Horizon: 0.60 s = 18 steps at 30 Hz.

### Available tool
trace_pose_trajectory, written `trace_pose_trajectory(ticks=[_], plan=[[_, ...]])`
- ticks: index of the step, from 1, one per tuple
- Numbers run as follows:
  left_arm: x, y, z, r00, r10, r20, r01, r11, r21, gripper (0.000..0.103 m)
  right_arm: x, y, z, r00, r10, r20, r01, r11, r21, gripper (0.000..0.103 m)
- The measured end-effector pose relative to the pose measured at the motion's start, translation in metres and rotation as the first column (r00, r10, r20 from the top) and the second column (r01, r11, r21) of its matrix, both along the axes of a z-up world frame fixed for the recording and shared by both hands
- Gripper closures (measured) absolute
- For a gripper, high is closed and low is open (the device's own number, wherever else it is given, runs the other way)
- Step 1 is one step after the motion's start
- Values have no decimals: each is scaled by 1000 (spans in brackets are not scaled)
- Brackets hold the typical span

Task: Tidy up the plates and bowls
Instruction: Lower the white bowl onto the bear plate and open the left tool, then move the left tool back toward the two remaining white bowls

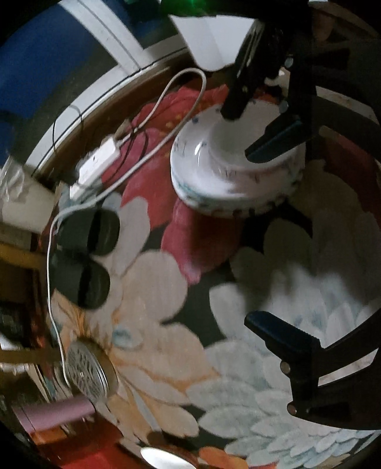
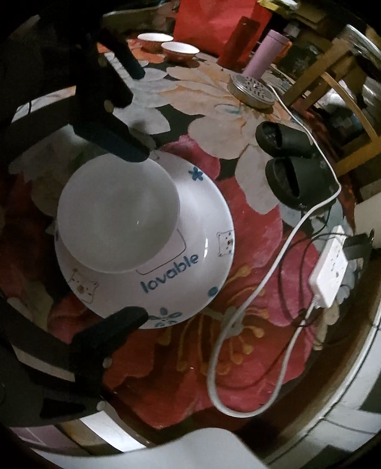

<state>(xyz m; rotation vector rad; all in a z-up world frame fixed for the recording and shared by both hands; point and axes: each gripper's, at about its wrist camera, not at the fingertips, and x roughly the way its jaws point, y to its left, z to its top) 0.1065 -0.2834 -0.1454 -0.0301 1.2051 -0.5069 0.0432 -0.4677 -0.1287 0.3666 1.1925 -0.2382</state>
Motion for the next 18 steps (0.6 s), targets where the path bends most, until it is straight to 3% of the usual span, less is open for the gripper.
trace_pose_trajectory(ticks=[18], plan=[[7,72,-11,995,103,-5,-102,994,45,1,25,57,6,994,105,31,-105,994,-18,0]])
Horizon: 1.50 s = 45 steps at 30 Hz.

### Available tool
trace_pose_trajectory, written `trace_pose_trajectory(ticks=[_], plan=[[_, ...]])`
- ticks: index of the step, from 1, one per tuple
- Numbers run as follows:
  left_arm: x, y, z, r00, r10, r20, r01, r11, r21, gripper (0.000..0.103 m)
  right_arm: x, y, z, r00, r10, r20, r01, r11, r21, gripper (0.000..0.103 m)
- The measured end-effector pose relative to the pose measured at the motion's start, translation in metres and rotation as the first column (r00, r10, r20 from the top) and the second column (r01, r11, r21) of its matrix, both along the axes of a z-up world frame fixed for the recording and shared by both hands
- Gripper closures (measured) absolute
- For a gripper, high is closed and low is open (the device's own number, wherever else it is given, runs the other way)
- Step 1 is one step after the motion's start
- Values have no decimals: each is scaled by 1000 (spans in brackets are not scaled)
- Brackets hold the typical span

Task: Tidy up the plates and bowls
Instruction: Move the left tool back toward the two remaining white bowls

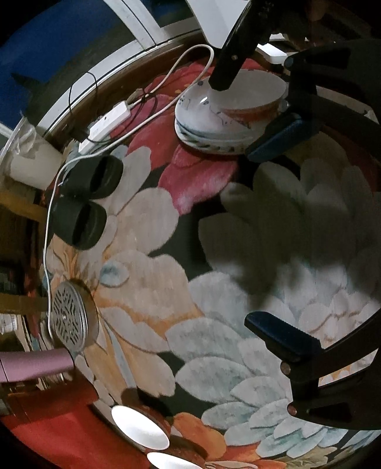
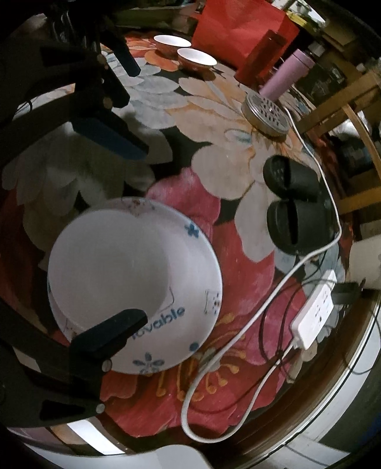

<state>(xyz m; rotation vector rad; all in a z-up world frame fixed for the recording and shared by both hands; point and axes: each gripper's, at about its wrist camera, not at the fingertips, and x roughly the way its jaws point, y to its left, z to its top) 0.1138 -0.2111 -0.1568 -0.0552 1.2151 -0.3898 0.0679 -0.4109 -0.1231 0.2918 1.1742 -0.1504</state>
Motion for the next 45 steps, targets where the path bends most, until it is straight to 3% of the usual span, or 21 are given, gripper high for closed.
trace_pose_trajectory(ticks=[32,45], plan=[[8,98,-18,987,161,-24,-160,986,46,1,24,89,-13,984,174,-24,-173,985,15,0],[12,138,-27,973,230,-32,-227,972,65,1,35,124,-32,966,249,-67,-247,968,47,0]])
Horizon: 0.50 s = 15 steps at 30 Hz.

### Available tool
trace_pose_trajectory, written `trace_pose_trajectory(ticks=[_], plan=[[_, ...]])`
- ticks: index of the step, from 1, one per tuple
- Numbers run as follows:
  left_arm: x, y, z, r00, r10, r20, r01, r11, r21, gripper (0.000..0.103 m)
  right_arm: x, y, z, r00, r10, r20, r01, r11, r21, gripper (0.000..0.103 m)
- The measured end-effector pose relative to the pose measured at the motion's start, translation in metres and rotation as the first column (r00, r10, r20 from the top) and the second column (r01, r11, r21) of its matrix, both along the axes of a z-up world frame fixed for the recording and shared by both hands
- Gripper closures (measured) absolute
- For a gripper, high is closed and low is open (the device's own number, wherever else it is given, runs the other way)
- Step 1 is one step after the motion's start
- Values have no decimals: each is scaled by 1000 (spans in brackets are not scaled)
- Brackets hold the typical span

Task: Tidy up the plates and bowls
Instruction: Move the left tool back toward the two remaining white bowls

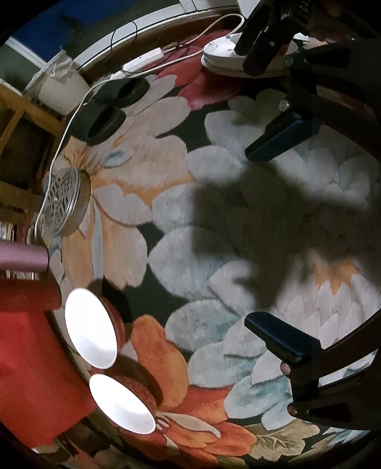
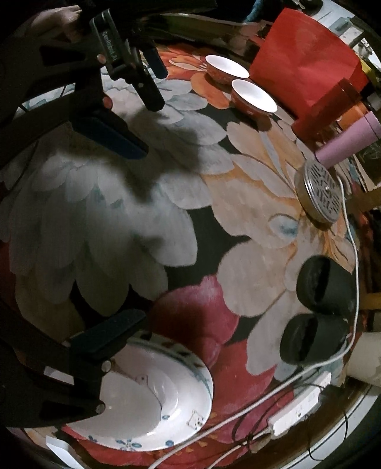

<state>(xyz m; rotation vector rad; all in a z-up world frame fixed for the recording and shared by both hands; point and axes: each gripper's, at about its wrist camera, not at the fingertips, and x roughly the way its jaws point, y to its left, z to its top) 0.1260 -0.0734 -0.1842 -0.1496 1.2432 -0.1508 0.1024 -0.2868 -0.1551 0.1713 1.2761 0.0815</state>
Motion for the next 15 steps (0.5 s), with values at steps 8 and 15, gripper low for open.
trace_pose_trajectory(ticks=[8,15], plan=[[1,37,-9,999,54,-3,-54,998,14,1,17,31,-17,997,57,-59,-54,998,39,0],[9,81,-15,991,135,6,-135,991,8,1,48,79,-29,986,137,-96,-131,989,64,0]])
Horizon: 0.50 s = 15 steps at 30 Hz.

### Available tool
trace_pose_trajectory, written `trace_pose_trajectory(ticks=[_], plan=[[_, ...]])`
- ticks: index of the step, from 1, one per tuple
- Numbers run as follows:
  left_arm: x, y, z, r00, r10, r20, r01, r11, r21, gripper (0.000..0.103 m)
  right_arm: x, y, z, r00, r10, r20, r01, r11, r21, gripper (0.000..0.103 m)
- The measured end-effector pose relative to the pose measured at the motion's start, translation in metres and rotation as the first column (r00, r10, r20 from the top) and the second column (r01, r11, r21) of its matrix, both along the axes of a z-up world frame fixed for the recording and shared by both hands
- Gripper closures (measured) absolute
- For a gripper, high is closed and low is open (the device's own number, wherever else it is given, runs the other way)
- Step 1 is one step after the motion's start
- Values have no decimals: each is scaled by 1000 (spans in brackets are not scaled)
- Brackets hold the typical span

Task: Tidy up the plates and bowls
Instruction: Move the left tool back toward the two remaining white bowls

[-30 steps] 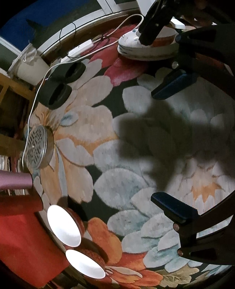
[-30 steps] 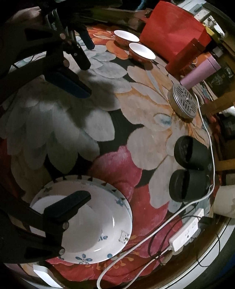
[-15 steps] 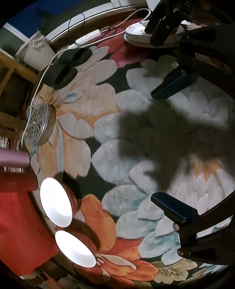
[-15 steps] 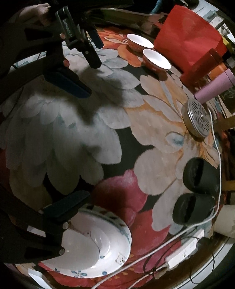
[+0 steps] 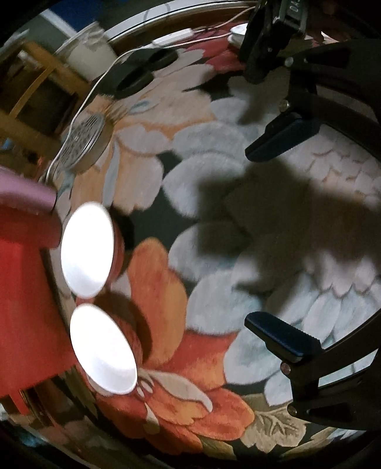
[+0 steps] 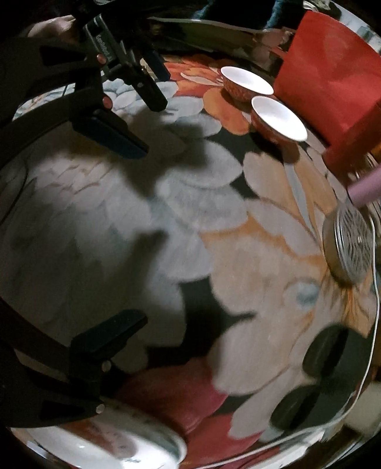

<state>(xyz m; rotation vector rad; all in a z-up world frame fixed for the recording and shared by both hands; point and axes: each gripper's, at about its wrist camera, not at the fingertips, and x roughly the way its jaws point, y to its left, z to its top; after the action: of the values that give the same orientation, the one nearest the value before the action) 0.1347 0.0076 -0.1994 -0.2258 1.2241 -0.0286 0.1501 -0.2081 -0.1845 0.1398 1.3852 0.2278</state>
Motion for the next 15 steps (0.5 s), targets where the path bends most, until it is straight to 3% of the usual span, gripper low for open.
trace_pose_trajectory(ticks=[13,15], plan=[[8,89,-16,986,169,-1,-169,985,-42,1,62,72,-25,996,-64,-66,76,978,193,1],[7,98,-17,983,184,3,-184,981,-54,1,74,80,-28,993,-92,-76,107,968,226,11]])
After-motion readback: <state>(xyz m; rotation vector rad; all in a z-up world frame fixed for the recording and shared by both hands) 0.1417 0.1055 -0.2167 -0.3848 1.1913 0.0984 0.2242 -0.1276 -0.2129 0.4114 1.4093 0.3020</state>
